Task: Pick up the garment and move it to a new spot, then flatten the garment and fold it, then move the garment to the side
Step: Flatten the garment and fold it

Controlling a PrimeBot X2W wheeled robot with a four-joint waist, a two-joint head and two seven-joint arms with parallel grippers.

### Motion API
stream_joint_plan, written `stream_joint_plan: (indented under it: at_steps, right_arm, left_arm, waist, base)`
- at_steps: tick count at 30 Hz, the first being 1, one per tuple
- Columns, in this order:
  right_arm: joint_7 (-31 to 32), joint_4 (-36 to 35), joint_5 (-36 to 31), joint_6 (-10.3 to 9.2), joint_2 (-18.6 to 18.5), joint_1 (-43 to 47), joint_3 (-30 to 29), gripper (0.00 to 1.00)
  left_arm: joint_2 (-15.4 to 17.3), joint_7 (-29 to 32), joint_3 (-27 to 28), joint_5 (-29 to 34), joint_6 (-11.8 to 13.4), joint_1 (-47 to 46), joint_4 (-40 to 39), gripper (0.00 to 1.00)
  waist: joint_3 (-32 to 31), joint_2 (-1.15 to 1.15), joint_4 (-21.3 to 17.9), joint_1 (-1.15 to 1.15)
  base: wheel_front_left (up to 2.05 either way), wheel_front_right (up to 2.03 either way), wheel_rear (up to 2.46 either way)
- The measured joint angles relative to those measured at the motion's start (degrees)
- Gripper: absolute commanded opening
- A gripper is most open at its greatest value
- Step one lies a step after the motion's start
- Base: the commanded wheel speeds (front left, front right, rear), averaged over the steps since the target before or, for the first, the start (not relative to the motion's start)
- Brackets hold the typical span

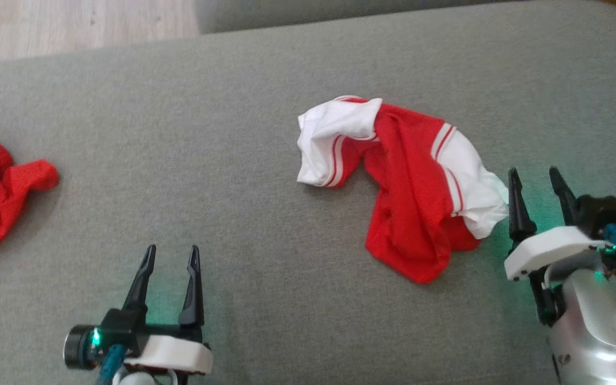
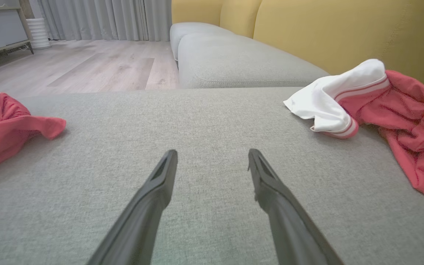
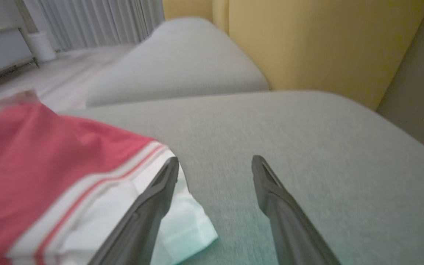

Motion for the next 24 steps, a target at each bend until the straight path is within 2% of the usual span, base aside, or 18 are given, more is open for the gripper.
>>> stream_joint_plan:
  at_steps: [5,9,10,11,12,19,24]
  right_arm:
    - [0.0,9.8,-2.7,0.0,0.0,-2.4,-1.3,1.0]
    - [-0.2,14.2,-2.7,0.0,0.0,-4.6,-1.3,1.0]
    - [-0.3,15.0,-2.7,0.0,0.0,-5.3,-1.2,0.77]
    - [-0.3,15.8,-2.7,0.0,0.0,-5.9,-1.1,0.29]
    - [-0.3,16.4,-2.5,0.0,0.0,-6.3,-0.9,0.0]
    - [-0.2,16.2,-1.5,0.0,-0.2,-6.4,-0.2,0.0]
    - [0.1,8.6,-0.3,0.0,-1.9,-5.8,-1.7,0.0]
  left_arm:
    - [0.0,0.0,-1.1,0.0,0.2,-1.2,0.0,1.0]
    - [0.0,0.0,-1.4,-0.1,0.5,-2.0,0.1,1.0]
    - [0.0,0.0,-1.4,-0.2,0.5,-2.0,0.1,1.0]
    - [0.0,0.0,-1.4,-0.6,0.6,-2.0,0.1,1.0]
    - [0.0,0.0,-1.4,-0.7,0.6,-2.0,0.1,1.0]
    - [0.0,0.0,-1.4,-1.0,1.0,-2.0,0.3,1.0]
    - [0.0,0.0,-1.5,-1.8,1.0,-2.0,0.7,1.0]
  waist:
    - [2.5,0.0,1.6,0.0]
    - [3.6,0.0,2.6,-0.01]
    - [3.7,0.0,2.7,-0.01]
    - [3.7,0.0,2.7,0.0]
    - [3.6,0.0,2.6,-0.01]
    - [2.9,0.0,2.1,-0.01]
    - [1.6,0.0,2.1,-0.01]
  base:
    - [0.0,0.0,0.0]
    - [0.0,0.0,0.0]
    - [0.0,0.0,0.0]
    - [0.0,0.0,0.0]
    - [0.0,0.0,0.0]
    - [0.0,0.0,0.0]
    - [0.0,0.0,0.0]
